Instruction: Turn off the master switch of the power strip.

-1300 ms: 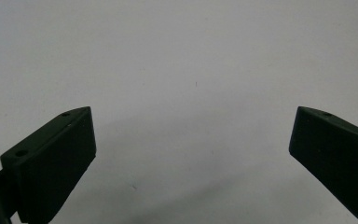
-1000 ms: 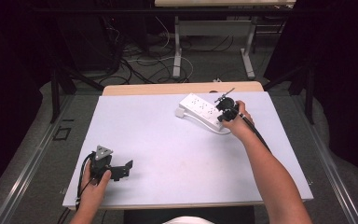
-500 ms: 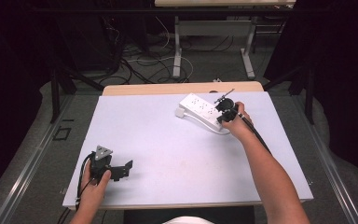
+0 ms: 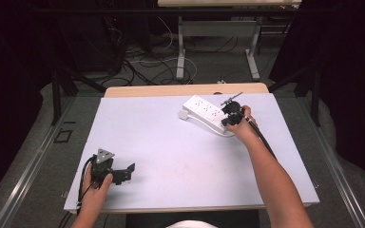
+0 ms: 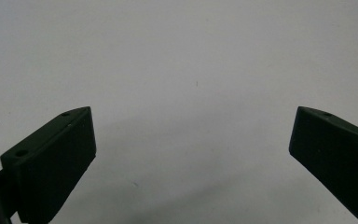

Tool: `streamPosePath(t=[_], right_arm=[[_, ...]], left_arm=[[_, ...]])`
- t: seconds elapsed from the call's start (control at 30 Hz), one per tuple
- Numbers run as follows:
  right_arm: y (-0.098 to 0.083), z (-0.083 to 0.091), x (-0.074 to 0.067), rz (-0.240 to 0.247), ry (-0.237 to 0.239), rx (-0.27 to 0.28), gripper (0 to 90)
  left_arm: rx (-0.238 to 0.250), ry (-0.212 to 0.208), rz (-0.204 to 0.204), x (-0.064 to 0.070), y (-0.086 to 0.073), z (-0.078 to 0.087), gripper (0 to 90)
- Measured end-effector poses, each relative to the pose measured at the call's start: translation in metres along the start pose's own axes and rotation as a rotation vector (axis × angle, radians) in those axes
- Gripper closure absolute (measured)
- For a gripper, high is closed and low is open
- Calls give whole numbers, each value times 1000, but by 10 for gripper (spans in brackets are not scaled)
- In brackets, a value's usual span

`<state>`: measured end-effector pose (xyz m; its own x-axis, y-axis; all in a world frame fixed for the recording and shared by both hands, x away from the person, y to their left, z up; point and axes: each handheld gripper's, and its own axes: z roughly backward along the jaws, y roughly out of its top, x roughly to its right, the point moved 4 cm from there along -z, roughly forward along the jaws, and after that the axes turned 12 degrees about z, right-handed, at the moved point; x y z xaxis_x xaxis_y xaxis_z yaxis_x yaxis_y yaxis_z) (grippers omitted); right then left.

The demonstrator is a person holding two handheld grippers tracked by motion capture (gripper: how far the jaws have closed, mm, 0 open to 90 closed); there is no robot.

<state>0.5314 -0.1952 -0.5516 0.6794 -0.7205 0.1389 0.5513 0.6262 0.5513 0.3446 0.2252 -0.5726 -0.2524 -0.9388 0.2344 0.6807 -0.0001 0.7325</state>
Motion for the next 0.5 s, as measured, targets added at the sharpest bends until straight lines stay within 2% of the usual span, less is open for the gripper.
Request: streamPosePath(t=[0.2, 0.23, 0.4, 0.5], right_arm=[[1, 1, 3, 20, -54, -2, 823], [2, 1, 2, 4, -50, 10, 810], [2, 2, 3, 9, -64, 0, 751], [2, 3, 3, 23, -54, 4, 717]], left_arm=[[-11, -1, 5, 0, 0, -1, 8], [-7, 0, 6, 1, 0, -1, 8], [-5, 1, 1, 1, 0, -2, 8], [-7, -1, 4, 1, 0, -2, 8]])
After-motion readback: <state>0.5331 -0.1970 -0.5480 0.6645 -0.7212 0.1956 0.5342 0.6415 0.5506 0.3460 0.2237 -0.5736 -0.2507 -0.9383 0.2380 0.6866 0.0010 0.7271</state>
